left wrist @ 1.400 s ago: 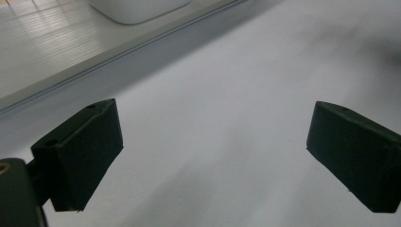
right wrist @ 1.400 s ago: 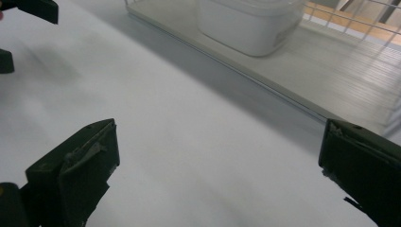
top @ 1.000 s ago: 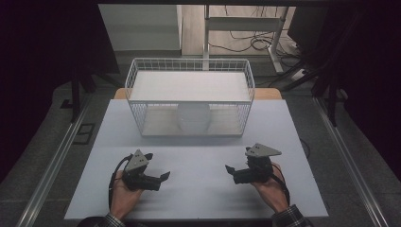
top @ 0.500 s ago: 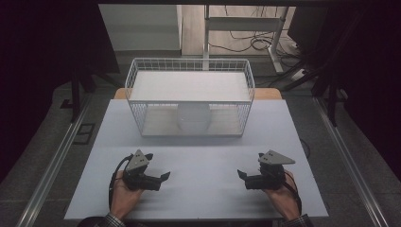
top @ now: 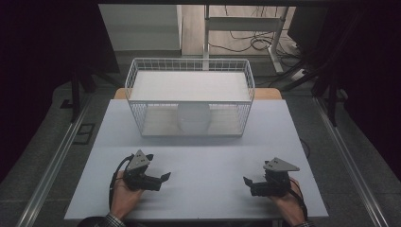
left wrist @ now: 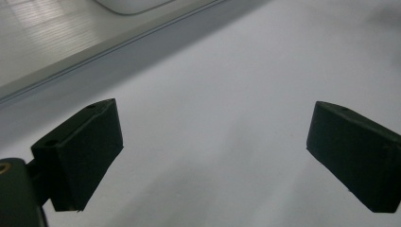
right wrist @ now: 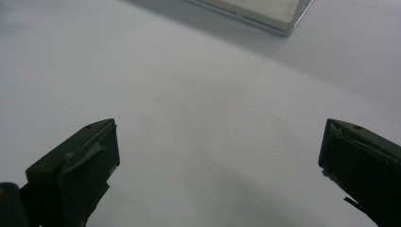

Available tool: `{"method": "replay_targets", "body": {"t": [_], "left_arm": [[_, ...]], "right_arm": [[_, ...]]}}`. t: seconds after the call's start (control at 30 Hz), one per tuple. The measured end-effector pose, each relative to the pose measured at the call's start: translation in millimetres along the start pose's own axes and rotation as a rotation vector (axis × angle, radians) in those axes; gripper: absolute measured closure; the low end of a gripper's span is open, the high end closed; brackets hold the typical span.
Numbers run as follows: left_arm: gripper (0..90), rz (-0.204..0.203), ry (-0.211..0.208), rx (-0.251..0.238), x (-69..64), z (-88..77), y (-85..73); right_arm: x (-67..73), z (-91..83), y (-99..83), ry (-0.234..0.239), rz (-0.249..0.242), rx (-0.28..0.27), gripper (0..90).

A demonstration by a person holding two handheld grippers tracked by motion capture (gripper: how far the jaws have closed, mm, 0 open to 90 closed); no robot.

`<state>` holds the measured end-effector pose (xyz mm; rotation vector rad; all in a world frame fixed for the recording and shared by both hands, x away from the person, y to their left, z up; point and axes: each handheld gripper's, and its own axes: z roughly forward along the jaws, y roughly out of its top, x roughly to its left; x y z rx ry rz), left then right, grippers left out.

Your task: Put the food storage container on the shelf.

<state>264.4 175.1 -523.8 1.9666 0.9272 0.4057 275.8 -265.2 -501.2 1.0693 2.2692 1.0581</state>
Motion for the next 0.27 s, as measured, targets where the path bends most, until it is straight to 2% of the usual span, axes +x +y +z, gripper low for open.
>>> {"method": "replay_targets", "body": {"t": [0.27], "left_arm": [[4.1, -0.003, 0.000, 0.005, 0.6, 1.0, 0.2]], "right_arm": [[-0.3, 4.5, -3.5, 0.002, -0.002, 0.035, 0.0]]}}
